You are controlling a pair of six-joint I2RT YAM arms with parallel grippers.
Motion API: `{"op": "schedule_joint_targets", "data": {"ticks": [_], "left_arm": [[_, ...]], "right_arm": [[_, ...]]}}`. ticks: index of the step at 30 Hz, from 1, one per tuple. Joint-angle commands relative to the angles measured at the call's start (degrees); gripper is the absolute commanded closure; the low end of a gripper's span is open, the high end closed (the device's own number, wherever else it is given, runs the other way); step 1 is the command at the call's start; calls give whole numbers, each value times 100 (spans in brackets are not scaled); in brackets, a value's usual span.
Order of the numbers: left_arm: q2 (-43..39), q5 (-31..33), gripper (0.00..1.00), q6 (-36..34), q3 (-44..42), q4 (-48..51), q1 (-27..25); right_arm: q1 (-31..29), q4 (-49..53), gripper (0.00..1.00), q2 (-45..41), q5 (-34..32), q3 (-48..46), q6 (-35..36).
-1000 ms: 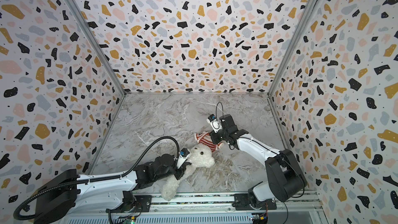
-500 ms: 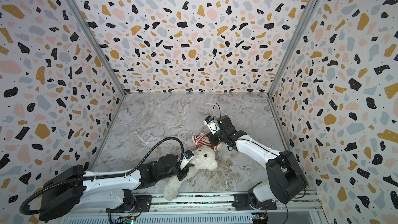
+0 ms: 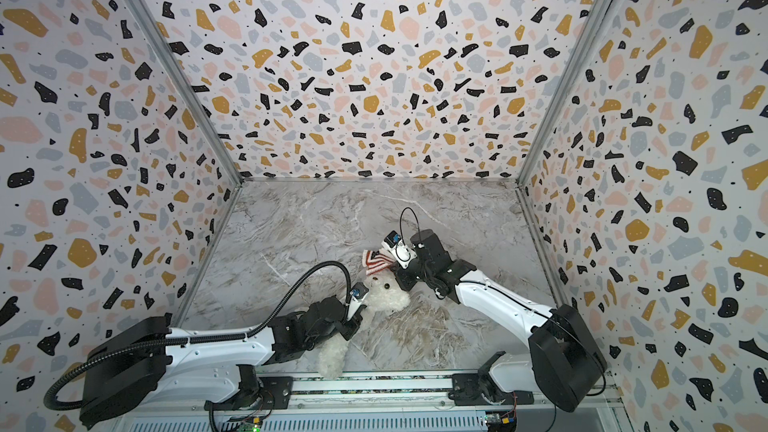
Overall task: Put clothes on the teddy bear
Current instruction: 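Pull the sweater opening over the bear's head with the right gripper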
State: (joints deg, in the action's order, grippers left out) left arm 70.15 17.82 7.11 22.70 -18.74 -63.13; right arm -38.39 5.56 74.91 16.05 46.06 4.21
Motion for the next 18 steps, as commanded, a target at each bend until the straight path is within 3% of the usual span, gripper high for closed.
{"op": "schedule_joint_targets", "data": {"ticks": [1,18], "left_arm": [[-10,783,100,174,239,-373,-24],[-704,1997,100,430,-289,-872,-24]], "right_arm": [[-188,31,100,-235,-78,-32,88],[-924,120,100,-352,-278,248,192]]}}
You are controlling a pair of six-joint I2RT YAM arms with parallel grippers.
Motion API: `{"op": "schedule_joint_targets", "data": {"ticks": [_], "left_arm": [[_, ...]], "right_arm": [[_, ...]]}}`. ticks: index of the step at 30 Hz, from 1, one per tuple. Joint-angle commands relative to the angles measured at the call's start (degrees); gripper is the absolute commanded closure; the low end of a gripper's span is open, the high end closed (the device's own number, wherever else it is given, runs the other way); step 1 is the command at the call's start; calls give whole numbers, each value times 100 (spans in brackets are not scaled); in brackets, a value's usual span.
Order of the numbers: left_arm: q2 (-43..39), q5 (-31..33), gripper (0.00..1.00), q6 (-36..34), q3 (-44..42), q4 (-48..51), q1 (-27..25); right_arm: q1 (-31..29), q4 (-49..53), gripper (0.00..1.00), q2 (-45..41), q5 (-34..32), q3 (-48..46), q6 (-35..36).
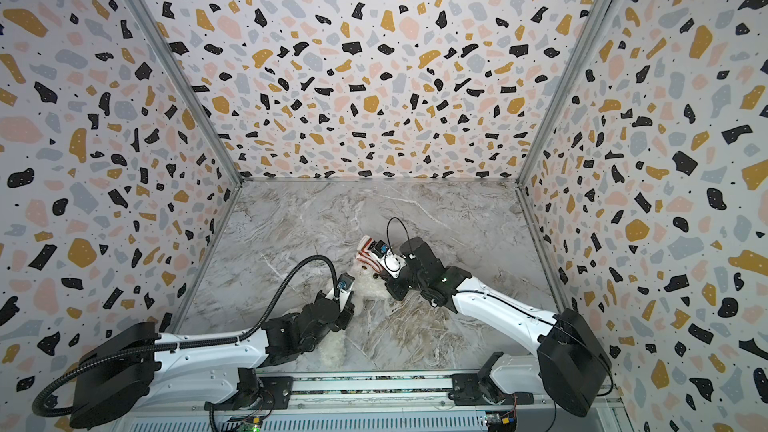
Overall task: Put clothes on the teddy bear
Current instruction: 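Pull the sweater opening over the bear's head with the right gripper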
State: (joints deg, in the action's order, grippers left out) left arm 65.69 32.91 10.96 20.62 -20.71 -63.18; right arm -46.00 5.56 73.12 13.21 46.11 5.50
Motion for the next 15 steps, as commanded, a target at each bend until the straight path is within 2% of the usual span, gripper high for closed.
{"op": "schedule_joint_targets", "data": {"ticks": [1,9,15], "left_arm": [[-312,528,100,20,-122,-699,-28],[-714,577,100,-390,-370,-944,-23],[-1031,429,100,-435,-573,-1335,-19]], "right_arm": [[-204,120,100,-160,14,279,55],[-452,-93,100,-144,369,580,-197],[-578,-81,100,-27,520,869,-242]]}}
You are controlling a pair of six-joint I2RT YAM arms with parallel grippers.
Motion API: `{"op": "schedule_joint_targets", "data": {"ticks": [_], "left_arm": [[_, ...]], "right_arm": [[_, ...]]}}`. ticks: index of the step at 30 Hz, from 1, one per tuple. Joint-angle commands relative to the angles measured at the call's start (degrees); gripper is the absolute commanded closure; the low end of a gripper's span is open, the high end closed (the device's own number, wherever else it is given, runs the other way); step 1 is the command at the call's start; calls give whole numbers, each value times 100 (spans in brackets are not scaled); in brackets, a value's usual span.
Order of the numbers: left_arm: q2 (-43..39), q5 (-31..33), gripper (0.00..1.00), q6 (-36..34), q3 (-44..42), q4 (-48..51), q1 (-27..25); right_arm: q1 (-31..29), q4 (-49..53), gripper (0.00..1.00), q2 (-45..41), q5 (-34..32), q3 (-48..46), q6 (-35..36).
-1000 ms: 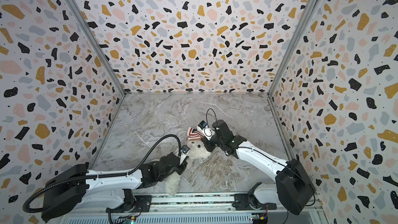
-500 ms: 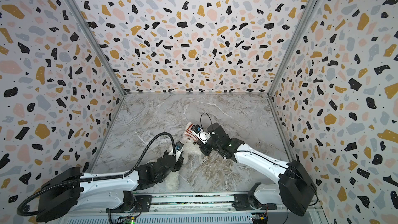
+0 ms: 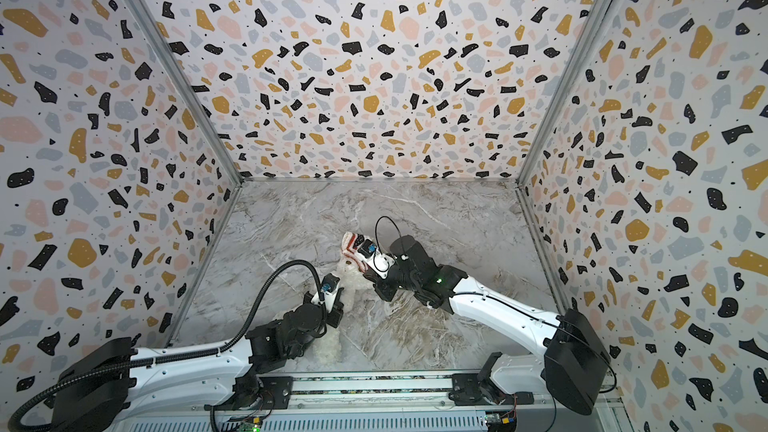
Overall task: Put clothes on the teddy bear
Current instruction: 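Pull the sweater opening over the bear's head with the right gripper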
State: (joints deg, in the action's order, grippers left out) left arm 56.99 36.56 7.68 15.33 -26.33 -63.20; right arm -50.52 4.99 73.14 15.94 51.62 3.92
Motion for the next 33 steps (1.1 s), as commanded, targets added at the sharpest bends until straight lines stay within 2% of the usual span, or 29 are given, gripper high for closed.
{"op": "schedule_joint_targets", "data": {"ticks": [1,6,15,28,33], "left_arm": [[-185,48,100,-109,-69,-855,-18],[-206,62,100,-199,-44,-1100,-18],[-389,72,100,-319,-83,-1268,-17],[-494,-295,100,-408,-170,-1283,-26],[-554,-354,100,-428,-145,-1257,-36]], "right_arm": [[-176,-9,100,9,256,359,-61],[-464,57,99,220,223,575,-27],[-497,12,98,105,419,574,-93],[-756,-765,93,36,577,494,-304],[-825,-757,91,169,499,547,-279]]}}
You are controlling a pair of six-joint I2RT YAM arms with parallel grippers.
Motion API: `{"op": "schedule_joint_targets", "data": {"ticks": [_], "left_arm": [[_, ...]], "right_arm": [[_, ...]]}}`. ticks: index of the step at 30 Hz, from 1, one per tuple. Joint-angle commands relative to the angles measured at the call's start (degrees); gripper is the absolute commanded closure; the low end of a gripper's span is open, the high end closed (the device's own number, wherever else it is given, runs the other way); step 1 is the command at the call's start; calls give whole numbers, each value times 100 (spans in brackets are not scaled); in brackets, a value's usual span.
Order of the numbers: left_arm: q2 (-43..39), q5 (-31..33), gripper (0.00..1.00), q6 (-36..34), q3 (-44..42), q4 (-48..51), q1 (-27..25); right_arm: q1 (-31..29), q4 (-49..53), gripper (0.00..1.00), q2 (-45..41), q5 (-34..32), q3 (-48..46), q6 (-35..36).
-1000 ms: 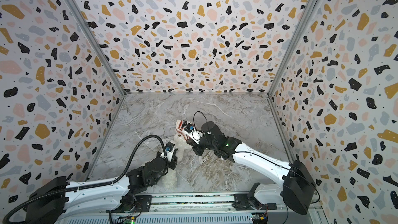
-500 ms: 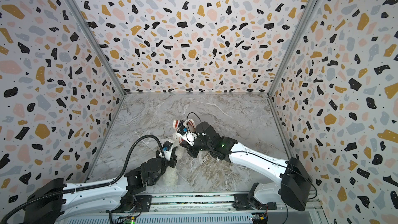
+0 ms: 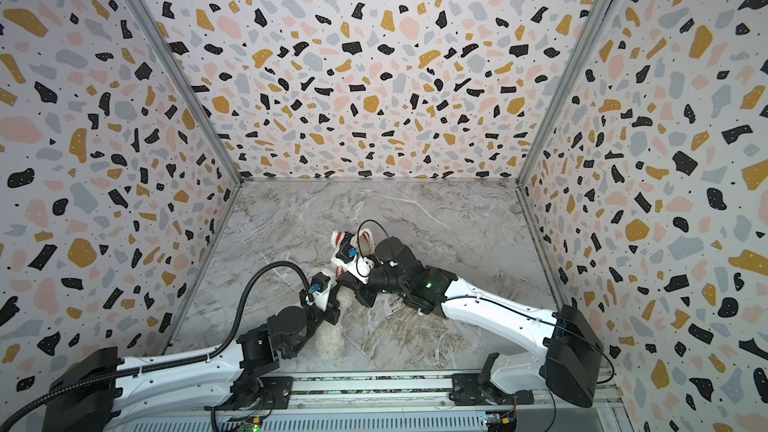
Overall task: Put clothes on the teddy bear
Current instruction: 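Pull the sweater opening over the bear's head with the right gripper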
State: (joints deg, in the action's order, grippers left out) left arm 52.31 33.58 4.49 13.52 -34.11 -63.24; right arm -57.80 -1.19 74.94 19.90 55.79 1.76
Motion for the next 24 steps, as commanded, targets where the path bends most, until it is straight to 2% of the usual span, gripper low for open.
{"op": "schedule_joint_targets", "data": {"ticks": [1,11,24], "left_arm": [[-85,-62,100,-113,37,-483,-30],[-178,53,100,-77,-7,-509,-31],[-374,140,100,-45,-186,-670,-32]], "right_arm": [[-108,-107,91,18,66,139,-49],[-187,331,81,-158,-578,4,79],[-191,344,69,-427,-732,46,68]]}}
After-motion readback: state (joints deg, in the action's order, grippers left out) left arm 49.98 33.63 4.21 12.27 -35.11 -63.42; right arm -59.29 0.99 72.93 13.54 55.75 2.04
